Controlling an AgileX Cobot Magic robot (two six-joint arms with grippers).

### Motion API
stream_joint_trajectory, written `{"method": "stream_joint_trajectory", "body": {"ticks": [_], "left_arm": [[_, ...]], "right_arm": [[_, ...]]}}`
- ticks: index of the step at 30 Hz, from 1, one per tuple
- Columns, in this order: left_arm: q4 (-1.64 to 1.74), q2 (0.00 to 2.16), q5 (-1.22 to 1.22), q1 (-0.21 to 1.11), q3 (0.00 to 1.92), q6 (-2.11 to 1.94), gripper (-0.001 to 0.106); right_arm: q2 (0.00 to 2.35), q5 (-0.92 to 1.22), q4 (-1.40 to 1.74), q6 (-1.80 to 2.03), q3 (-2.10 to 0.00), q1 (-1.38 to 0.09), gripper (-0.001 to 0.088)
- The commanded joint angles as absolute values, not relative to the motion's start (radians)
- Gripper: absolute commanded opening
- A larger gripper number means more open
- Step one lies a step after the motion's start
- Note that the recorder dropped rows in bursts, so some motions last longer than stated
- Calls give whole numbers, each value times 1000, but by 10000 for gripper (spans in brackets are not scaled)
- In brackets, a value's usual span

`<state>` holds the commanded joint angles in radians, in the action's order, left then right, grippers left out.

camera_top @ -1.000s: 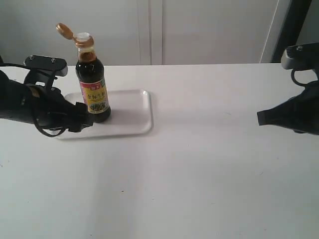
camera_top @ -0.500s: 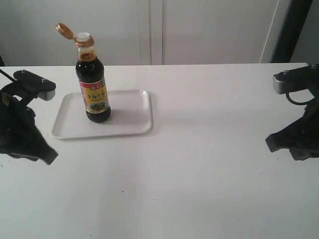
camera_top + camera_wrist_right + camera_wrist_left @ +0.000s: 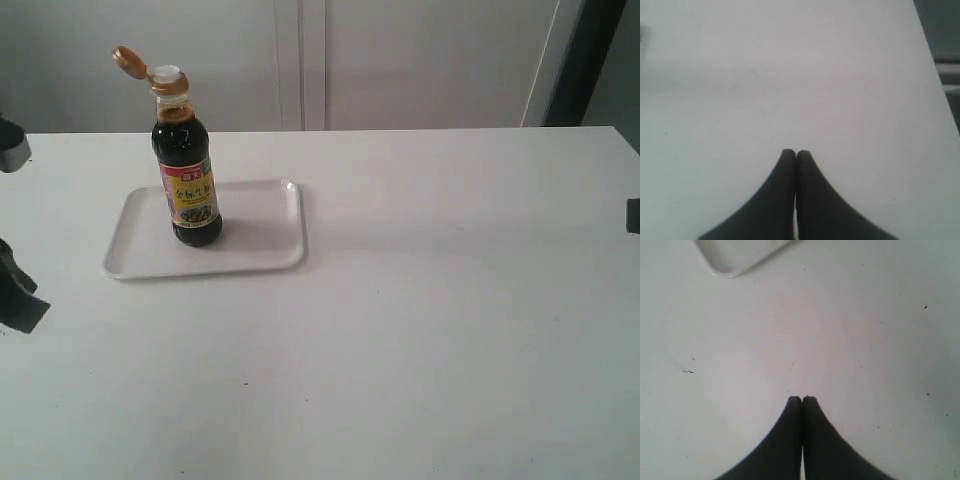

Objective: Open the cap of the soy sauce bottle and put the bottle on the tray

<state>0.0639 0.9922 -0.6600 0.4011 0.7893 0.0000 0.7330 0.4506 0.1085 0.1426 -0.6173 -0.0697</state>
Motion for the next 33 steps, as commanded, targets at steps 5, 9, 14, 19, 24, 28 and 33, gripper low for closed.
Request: {"method": "stream_joint_trajectory", "body": {"ticks": [5, 9, 14, 19, 24, 28, 33], "left_arm": [[60, 842, -526, 401, 651, -41, 0], [60, 778, -503, 401, 603, -41, 0], [60, 696, -484, 401, 538, -48, 0], [60, 614, -438, 401, 478, -62, 0], [50, 521, -378, 401, 429, -93, 0], [45, 477, -360, 401, 410, -93, 0], [37, 465, -360, 401, 410, -91, 0]], "right_arm": [[516, 357, 109, 143, -493, -70, 0], [434, 340, 109, 143, -438, -70, 0], [316, 305, 109, 143, -376, -70, 0], [216, 281, 107, 136, -359, -70, 0], [150, 254, 107, 136, -333, -70, 0], [144, 222, 102, 138, -311, -70, 0], [143, 223, 89, 140, -311, -70, 0]]}}
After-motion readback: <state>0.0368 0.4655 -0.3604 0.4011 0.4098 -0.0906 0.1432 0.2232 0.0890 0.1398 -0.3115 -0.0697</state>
